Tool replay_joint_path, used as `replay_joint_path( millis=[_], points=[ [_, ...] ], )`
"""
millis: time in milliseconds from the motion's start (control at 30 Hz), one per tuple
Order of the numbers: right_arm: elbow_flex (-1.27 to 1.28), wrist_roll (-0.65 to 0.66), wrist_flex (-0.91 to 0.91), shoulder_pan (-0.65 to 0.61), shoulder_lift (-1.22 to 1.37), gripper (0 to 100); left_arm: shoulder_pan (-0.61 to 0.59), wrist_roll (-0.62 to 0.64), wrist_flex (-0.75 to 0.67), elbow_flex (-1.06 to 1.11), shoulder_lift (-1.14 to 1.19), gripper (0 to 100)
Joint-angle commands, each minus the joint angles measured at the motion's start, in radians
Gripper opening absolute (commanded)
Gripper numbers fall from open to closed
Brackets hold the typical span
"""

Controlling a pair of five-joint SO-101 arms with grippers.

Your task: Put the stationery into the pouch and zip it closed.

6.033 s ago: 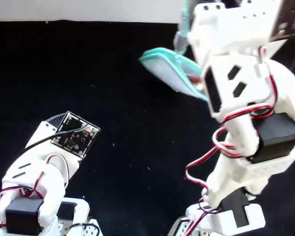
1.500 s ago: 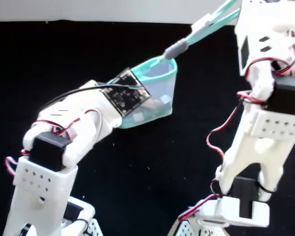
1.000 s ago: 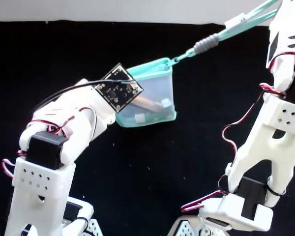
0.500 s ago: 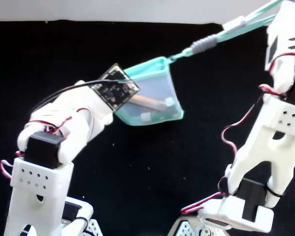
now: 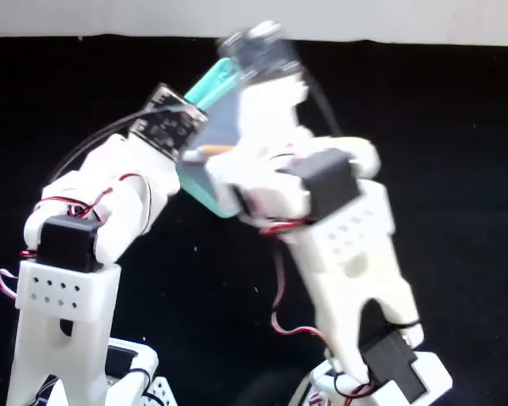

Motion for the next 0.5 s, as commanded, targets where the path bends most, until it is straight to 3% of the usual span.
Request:
replay_joint_path(
  millis=[0, 167, 333, 467],
  points=[
    [0.180, 0.058, 0.016, -0.047, -0.025, 33.5, -0.008, 0.115, -0.014, 0.021, -0.008, 1],
    [0.219, 0.098, 0.016, 0.070, -0.030, 33.5, 0.082, 0.307, -0.068, 0.028, -0.012, 1],
    [0.133, 0.098, 0.015, 0.358, -0.125, 33.5, 0.260, 0.440, -0.098, -0.165, 0.007, 1],
    [0.143, 0.104, 0.015, 0.544, -0.196, 33.5, 0.308, 0.531, -0.091, -0.349, 0.096, 1]
  ],
)
